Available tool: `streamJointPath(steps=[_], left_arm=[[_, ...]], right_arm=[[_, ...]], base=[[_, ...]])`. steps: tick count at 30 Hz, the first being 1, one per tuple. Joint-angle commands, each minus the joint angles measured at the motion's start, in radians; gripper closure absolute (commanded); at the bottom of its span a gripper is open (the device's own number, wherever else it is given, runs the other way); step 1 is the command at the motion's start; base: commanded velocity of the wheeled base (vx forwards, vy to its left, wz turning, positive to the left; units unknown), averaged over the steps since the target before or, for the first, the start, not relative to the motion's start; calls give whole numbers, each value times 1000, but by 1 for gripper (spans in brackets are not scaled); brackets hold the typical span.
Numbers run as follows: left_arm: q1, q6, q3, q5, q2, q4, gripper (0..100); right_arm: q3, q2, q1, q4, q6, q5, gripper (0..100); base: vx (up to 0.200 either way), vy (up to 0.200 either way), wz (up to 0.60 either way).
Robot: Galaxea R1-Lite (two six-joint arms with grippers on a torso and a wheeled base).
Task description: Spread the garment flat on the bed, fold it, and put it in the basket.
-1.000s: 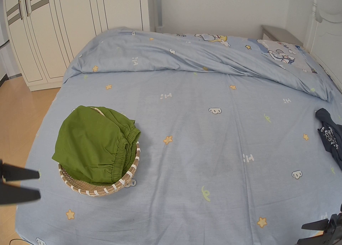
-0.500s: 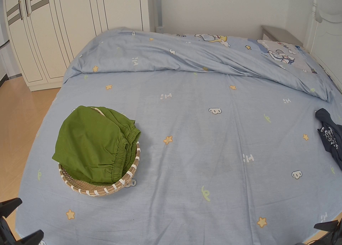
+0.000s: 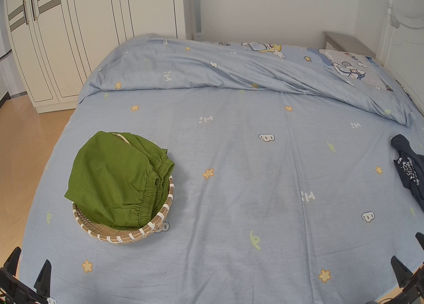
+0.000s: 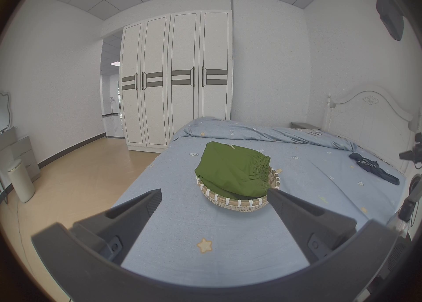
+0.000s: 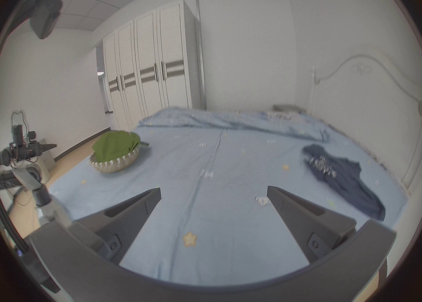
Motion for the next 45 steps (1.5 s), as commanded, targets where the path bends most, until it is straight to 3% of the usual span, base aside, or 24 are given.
streamJointPath(steps=[1,4,5,6,8,10,13,17,18,21,24,25,27,31,45], left_arm=[[63,23,24,-2,10,-7,0],[87,26,24,1,9,-7,0],[155,29,24,13,-29,-8,0],[169,28,28,38,-68,-16,0],[163,29,28,91,-77,-14,0],[158,45,28,96,-86,-16,0],[147,109,27,36,-102,-16,0],[147,109,28,-25,-103,-18,0],[147,114,28,-102,-103,-13,0],[147,154,25,-226,-103,-7,0],[147,164,22,-198,-102,-4,0],[147,143,27,-131,-102,-10,0],[147,103,24,-91,-102,-4,0],[141,49,21,-149,-97,44,0],[147,51,27,-152,-100,30,0]], right_arm=[[151,-33,11,-170,-57,-89,0],[151,-33,9,-170,-57,-89,0],[160,-34,9,-176,-49,-91,0],[170,-34,9,-186,-28,-96,0],[180,-34,9,-205,10,-97,0],[183,-34,9,-217,18,-97,0],[183,-34,9,-217,16,-97,0],[183,-34,11,-216,9,-96,0],[182,-34,11,-213,-5,-91,0],[182,-33,11,-211,-8,-91,0],[183,-34,11,-216,-5,-91,0],[183,-34,11,-217,4,-91,0],[182,-34,11,-211,-7,-88,0],[183,-36,9,-217,4,-89,0],[185,-36,9,-219,1,-91,0]], base=[[0,0,0],[0,0,0],[0,0,0],[0,0,0],[0,0,0],[0,0,0],[0,0,0],[0,0,0],[0,0,0],[0,0,0],[0,0,0],[0,0,0],[0,0,0],[0,0,0],[0,0,0]])
